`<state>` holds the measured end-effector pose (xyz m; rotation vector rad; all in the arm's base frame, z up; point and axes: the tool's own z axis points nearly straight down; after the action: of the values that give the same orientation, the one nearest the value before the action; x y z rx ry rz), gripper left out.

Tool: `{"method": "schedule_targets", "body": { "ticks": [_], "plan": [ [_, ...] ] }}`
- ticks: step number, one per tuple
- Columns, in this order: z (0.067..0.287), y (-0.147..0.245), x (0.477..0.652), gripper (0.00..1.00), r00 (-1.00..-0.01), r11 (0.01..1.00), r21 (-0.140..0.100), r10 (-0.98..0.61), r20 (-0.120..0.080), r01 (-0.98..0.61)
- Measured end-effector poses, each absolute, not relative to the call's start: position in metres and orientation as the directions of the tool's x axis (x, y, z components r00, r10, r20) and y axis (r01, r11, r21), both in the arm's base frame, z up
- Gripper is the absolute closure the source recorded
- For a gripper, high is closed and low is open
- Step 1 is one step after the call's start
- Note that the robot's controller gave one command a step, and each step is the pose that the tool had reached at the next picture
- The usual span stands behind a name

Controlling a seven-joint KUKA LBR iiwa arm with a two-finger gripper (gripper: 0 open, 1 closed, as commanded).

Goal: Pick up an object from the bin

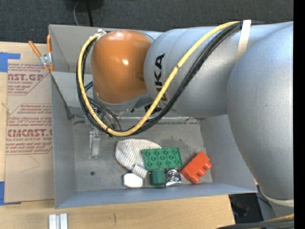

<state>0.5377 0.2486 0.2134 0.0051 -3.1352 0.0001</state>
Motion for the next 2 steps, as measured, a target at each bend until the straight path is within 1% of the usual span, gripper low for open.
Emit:
{"method": "schedule_targets", "body": {
  "ticks": [1,2],
  "plan": [
    [0.218,0.247,0.540,0.00,-1.000,1.000,0.002,-0.001,-0.001,-0.001],
    [0.209,0.231,0.554,0.00,-0.997,0.997,0.005,-0.080,-0.002,-0.080]
  ]
}}
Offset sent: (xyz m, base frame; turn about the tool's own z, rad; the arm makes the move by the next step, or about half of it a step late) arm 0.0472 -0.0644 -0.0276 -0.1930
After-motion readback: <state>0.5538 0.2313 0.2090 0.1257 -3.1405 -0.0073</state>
